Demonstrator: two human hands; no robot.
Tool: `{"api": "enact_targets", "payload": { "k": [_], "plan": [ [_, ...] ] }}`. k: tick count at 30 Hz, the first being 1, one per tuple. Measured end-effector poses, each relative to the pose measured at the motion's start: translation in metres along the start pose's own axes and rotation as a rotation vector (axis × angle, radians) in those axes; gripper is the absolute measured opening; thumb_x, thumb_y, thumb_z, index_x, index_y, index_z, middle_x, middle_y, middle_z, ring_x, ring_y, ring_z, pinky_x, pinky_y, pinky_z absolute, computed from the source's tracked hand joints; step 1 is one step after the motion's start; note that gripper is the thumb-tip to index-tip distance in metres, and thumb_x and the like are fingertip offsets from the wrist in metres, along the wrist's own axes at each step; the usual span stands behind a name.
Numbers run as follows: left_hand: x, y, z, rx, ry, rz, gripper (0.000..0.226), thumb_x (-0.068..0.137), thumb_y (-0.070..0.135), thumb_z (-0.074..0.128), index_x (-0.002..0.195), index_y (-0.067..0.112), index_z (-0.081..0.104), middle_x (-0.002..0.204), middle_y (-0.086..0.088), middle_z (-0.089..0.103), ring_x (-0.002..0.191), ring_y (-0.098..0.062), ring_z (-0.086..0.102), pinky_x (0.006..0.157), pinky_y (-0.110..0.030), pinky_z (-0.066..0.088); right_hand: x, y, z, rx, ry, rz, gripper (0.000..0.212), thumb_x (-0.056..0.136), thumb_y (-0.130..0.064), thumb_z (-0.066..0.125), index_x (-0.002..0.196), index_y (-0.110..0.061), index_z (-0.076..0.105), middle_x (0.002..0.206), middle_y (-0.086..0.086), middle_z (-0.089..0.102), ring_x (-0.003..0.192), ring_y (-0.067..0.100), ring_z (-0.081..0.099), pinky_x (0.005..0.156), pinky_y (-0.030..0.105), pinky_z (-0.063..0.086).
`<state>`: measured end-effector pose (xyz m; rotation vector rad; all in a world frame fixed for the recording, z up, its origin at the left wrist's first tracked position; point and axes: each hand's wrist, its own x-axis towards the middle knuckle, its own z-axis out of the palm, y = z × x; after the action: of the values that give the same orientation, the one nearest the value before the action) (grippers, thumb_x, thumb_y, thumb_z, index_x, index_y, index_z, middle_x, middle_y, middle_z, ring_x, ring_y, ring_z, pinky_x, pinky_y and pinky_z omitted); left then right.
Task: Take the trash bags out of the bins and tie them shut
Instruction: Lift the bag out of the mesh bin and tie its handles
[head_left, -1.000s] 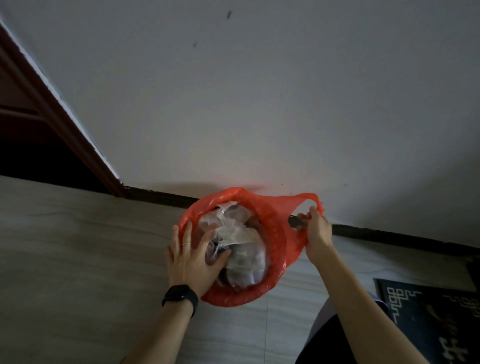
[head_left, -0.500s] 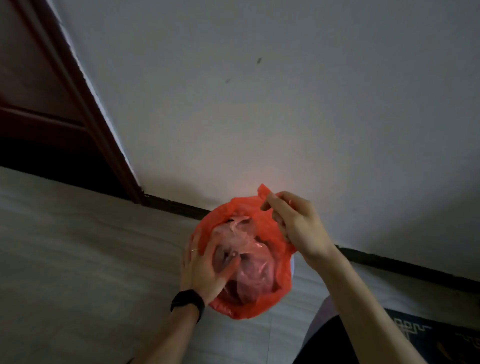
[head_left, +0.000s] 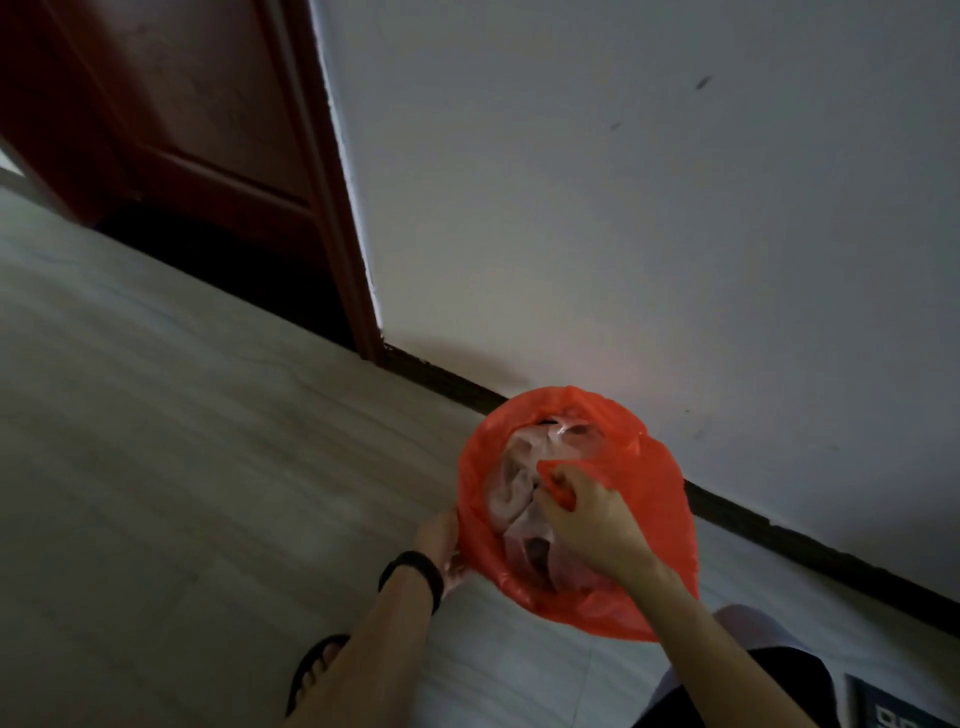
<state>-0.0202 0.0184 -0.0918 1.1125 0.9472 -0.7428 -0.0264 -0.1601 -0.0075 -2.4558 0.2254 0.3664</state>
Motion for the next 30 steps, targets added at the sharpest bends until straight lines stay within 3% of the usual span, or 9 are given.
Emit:
{"api": "enact_targets", "payload": {
  "k": [3,6,13,15,17,19,22,26,30],
  "plan": [
    [0.013,0.001,-0.010,-0.032,0.035,0.056,0.026,0.091,0.012,0.058,0.109,-0.002,0.069,0.088,-0.015,0.074,0.075,-0.026,0.068,0.066,-0.036,0.058,0.005,0.006,0.014,-0.033,0.048,-0.025,0.032,0.090,-0.043,0.061,0.115,-0.024,0.059,0.096,0.002,0.074,0.092,0.030,0.070,0.072,0.033,0.048],
    [0.005,0.007,-0.019,-0.059,0.010,0.072,0.035,0.090,0.016,0.061,0.118,-0.004,0.065,0.109,-0.022,0.069,0.083,-0.030,0.067,0.067,-0.037,0.059,0.012,0.011,0.018,-0.033,0.069,-0.023,0.037,0.089,-0.046,0.062,0.119,-0.024,0.060,0.102,0.001,0.075,0.097,0.028,0.070,0.078,0.034,0.051],
    [-0.064,0.064,-0.016,-0.151,0.009,0.338,0.014,0.087,0.016,0.060,0.073,0.016,0.063,0.068,-0.005,0.060,0.056,-0.018,0.056,0.046,-0.020,0.040,0.014,0.008,0.013,0.003,-0.019,0.001,0.037,0.092,-0.048,0.059,0.120,-0.025,0.062,0.112,0.001,0.074,0.104,0.026,0.069,0.085,0.034,0.050],
    [-0.086,0.074,-0.004,-0.064,-0.033,0.411,0.005,0.084,0.016,0.066,0.089,0.015,0.066,0.075,-0.003,0.066,0.066,-0.018,0.062,0.053,-0.022,0.044,0.014,0.004,0.009,0.037,-0.061,0.030,0.036,0.093,-0.045,0.059,0.123,-0.025,0.063,0.117,0.002,0.072,0.109,0.026,0.067,0.090,0.034,0.049],
    [-0.105,0.080,0.010,0.059,-0.142,0.440,0.029,0.080,0.017,0.073,0.108,0.014,0.067,0.090,-0.003,0.073,0.081,-0.020,0.068,0.066,-0.028,0.050,0.014,-0.001,0.000,0.149,-0.118,0.045,0.029,0.095,-0.044,0.059,0.115,-0.025,0.069,0.111,0.000,0.074,0.108,0.023,0.068,0.095,0.036,0.051],
    [-0.123,0.083,0.028,0.223,-0.267,0.451,0.034,0.078,0.021,0.077,0.111,0.016,0.070,0.098,-0.003,0.075,0.089,-0.020,0.070,0.077,-0.032,0.052,0.011,-0.012,-0.016,0.416,-0.138,0.045,0.023,0.098,-0.035,0.057,0.099,-0.018,0.073,0.091,0.002,0.076,0.086,0.018,0.071,0.085,0.041,0.057],
    [-0.138,0.086,0.047,0.434,-0.361,0.461,0.037,0.074,0.034,0.079,0.108,0.020,0.074,0.107,0.000,0.074,0.103,-0.021,0.068,0.092,-0.039,0.049,-0.002,-0.037,-0.046,0.781,-0.184,0.098,0.032,0.103,-0.032,0.048,0.091,-0.013,0.071,0.063,-0.001,0.064,0.049,0.006,0.056,0.043,0.018,0.044],
    [-0.145,0.095,0.055,0.591,-0.368,0.500,0.020,0.091,0.035,0.065,0.107,0.025,0.071,0.104,0.003,0.072,0.096,-0.019,0.067,0.083,-0.035,0.052,-0.014,-0.053,-0.071,0.912,-0.239,0.114,0.047,0.099,-0.051,0.047,0.072,-0.022,0.072,0.058,0.005,0.054,0.043,0.011,0.045,0.042,0.022,0.033],
    [-0.147,0.108,0.049,0.870,-0.335,0.634,0.011,0.088,0.046,0.065,0.094,0.039,0.073,0.094,0.015,0.070,0.094,-0.008,0.064,0.073,-0.027,0.051,-0.020,-0.052,-0.083,0.913,-0.217,0.049,0.038,0.098,-0.039,0.055,0.075,-0.014,0.069,0.056,0.001,0.056,0.041,0.007,0.044,0.039,0.017,0.033]
  ]
}}
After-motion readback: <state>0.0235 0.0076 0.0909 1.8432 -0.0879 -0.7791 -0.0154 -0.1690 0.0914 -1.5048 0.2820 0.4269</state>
